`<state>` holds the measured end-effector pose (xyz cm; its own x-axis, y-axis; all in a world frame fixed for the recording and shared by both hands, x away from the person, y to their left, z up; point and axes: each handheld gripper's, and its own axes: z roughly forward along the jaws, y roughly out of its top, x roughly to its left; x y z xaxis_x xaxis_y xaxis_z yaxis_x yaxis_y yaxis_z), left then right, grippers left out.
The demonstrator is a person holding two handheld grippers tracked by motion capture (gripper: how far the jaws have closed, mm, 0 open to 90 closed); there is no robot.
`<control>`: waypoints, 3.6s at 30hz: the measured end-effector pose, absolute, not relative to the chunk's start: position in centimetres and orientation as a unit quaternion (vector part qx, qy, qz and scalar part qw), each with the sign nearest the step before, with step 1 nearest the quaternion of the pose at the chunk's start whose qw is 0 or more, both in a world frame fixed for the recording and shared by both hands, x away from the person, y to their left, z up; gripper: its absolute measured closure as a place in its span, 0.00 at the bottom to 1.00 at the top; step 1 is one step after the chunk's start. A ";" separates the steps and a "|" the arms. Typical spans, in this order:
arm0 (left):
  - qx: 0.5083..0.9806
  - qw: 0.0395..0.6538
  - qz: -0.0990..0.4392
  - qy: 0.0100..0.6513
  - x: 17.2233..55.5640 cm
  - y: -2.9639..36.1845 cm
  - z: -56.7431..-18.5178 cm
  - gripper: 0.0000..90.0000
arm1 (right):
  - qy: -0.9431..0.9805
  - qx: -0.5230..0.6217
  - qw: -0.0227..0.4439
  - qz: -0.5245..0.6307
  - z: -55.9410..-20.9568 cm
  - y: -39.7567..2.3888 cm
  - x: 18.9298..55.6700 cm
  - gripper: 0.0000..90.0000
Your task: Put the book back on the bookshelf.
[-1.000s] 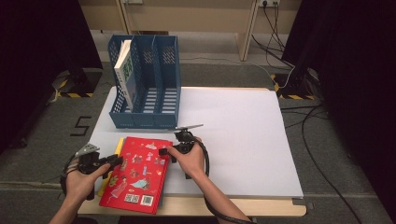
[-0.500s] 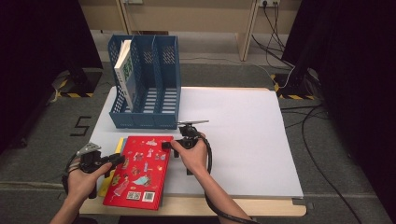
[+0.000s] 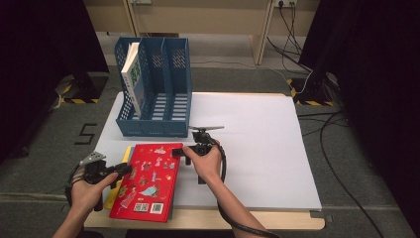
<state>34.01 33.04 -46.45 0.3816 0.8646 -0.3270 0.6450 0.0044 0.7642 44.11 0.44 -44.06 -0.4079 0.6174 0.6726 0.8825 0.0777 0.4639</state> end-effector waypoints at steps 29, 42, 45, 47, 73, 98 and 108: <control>0.676 0.446 0.147 0.567 35.1 33.4 -46.1 0.82 | -0.694 -0.526 0.155 -0.467 -40.9 -1.9 44.7 0.79; 0.695 0.434 0.116 0.561 36.0 32.4 -46.7 0.89 | -0.694 -0.522 0.150 -0.473 -40.7 -1.9 44.7 0.79; 0.696 0.432 0.110 0.562 36.0 32.3 -46.9 0.91 | -0.694 -0.523 0.151 -0.471 -40.7 -1.8 44.8 0.78; 0.693 0.433 0.104 0.566 36.0 32.4 -46.9 0.92 | -0.696 -0.523 0.146 -0.470 -40.7 -1.6 44.9 0.77; 0.700 0.425 0.118 0.562 35.9 32.0 -46.9 0.94 | -0.710 -0.529 0.178 -0.429 -42.4 0.1 45.5 0.71; 0.683 0.473 0.139 0.539 36.3 31.2 -44.5 0.71 | -0.686 -0.526 0.182 -0.468 -39.3 -2.1 45.3 0.83; 0.689 0.496 0.124 0.513 37.6 28.9 -42.9 0.58 | -0.666 -0.539 0.171 -0.486 -37.6 -4.9 45.2 0.86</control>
